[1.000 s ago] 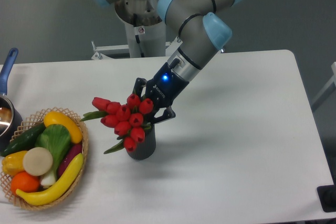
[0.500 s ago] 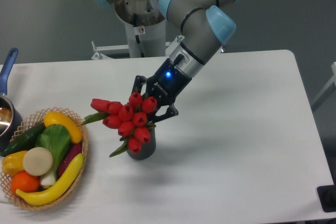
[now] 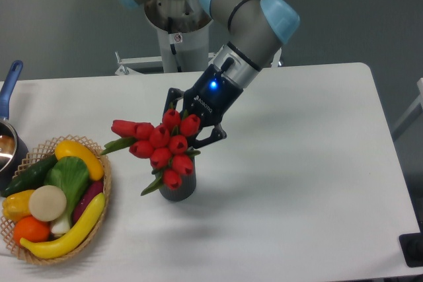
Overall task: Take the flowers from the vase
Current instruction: 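Lift the gripped tulip bunch straight up out of the grey vase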
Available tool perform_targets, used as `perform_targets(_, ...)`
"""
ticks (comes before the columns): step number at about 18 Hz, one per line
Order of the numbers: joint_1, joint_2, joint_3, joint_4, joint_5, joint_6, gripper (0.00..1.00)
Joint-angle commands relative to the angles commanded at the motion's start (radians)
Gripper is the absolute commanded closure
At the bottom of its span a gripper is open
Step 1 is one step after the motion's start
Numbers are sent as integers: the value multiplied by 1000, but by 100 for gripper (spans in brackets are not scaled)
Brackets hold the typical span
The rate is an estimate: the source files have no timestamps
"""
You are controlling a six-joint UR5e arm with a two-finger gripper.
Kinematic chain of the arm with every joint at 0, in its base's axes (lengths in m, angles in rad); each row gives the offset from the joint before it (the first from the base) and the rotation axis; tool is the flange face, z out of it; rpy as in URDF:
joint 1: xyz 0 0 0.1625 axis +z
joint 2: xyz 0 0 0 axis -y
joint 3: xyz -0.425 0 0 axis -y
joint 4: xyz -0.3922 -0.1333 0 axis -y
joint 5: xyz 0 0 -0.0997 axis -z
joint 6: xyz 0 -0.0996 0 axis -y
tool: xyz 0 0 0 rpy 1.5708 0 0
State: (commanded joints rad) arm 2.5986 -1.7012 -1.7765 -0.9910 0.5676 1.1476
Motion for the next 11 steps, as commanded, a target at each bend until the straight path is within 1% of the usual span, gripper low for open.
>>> perform_targets(2, 0, 3, 23, 0, 0, -41, 64)
perform_targets(6, 5, 14, 42, 0, -17, -60, 64)
perform_targets(8, 6, 18, 61, 0, -15, -98, 64)
perform_targets(9, 5, 37, 65, 0, -14, -127, 64)
perform_targets(11, 6, 55, 66, -2, -17, -135, 64)
